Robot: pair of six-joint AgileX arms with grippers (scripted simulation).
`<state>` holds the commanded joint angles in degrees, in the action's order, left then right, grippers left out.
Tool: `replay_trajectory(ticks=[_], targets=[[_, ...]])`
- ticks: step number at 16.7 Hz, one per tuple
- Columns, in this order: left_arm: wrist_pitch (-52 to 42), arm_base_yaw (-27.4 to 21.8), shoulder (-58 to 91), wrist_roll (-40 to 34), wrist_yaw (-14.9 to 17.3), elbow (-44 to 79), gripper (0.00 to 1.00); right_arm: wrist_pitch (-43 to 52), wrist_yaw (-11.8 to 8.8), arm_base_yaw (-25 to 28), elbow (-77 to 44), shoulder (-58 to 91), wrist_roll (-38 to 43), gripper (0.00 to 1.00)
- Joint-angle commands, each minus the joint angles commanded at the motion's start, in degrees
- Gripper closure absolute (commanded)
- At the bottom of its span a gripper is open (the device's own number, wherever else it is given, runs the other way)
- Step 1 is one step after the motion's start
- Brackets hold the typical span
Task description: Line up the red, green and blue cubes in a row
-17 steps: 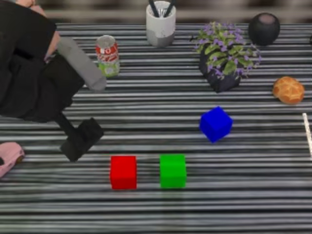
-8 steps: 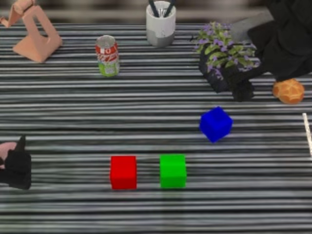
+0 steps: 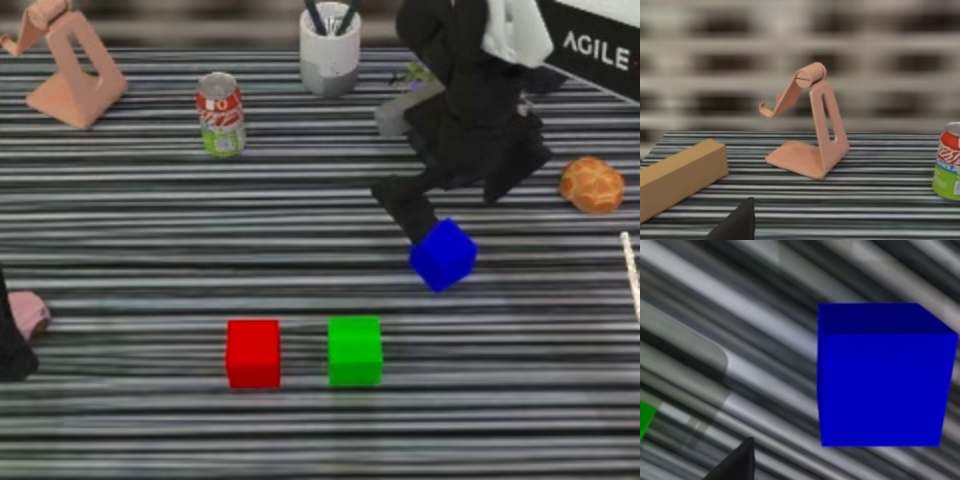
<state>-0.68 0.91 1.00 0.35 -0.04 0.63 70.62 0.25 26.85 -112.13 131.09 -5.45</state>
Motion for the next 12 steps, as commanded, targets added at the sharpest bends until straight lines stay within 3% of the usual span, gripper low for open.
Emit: replay_trajectory(ticks=[7, 12], targets=[[0.7, 0.2, -1.0, -0.4, 0.0, -0.6, 0.0, 0.2, 0.0, 0.0, -0.6, 0.8, -0.1, 0.0], [0.7, 0.2, -1.0, -0.4, 0.0, -0.6, 0.0, -9.0, 0.0, 0.2, 5.6, 3.4, 0.0, 0.0]])
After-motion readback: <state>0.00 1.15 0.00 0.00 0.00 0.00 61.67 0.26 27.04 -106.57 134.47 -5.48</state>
